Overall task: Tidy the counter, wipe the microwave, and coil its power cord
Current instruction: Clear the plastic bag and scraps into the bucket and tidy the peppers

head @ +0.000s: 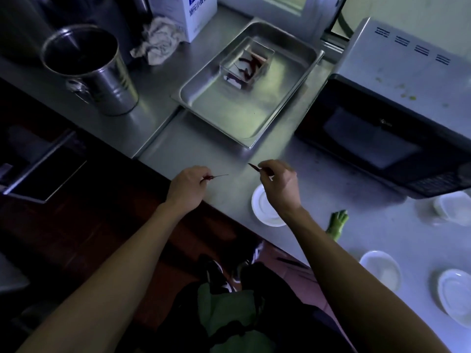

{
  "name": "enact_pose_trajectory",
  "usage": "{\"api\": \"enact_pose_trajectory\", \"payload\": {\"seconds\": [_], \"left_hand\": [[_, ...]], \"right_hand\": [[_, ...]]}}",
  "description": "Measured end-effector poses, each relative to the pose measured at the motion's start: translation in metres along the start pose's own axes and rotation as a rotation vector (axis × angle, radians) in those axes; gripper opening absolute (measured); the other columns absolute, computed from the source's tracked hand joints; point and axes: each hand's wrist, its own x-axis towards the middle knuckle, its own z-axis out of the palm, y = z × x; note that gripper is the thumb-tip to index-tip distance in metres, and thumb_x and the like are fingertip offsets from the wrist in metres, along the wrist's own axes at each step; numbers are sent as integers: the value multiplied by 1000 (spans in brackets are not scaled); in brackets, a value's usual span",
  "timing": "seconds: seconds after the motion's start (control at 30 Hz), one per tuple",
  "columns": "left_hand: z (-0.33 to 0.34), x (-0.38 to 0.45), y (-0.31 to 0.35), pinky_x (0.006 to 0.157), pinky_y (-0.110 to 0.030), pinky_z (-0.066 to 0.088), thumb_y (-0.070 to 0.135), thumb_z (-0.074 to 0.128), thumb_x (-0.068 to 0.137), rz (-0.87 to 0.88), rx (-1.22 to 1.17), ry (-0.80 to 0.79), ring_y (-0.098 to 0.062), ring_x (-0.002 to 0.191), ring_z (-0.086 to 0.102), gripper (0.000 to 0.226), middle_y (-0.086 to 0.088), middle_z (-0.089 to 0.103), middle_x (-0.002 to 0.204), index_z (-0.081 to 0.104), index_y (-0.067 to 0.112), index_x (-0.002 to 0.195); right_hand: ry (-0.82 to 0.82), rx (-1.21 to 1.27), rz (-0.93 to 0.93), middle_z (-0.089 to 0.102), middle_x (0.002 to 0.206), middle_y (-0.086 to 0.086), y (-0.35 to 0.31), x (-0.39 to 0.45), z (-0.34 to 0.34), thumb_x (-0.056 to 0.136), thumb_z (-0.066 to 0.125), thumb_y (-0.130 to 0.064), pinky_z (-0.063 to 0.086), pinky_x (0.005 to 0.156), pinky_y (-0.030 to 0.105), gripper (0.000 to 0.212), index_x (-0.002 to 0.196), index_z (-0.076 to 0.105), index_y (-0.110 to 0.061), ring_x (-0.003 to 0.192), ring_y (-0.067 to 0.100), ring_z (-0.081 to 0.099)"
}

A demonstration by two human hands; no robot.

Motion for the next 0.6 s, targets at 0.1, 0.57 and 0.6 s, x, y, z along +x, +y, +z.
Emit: {"api": "enact_pose_trajectory", "payload": {"seconds": [0.1, 0.57, 0.6], "left_hand": [[0, 12, -3, 83, -38, 52, 9, 62, 92, 16, 1, -15, -21, 95, 62, 16, 3, 69, 102, 71, 18, 101], [-33, 156, 15, 77, -34, 52, 9, 60, 87, 158, 107, -51, -19, 93, 63, 23, 7, 69, 103, 70, 24, 102], [-34, 166, 19, 77, -34, 52, 9, 61, 87, 181, 116, -50, -19, 93, 63, 22, 6, 69, 102, 70, 23, 101]], "right_hand": [[17, 14, -4, 69, 86, 8, -4, 13, 7, 86, 63, 1, 54, 72, 45, 15, 95, 73, -6, 79, 27, 64], [111, 89, 67, 71, 85, 8, 9, 128, 28, 85, 65, 2, 54, 74, 45, 15, 95, 74, -4, 79, 26, 65], [115, 91, 74, 71, 85, 9, 11, 137, 27, 85, 65, 2, 54, 74, 46, 15, 95, 74, -4, 79, 27, 65]]}}
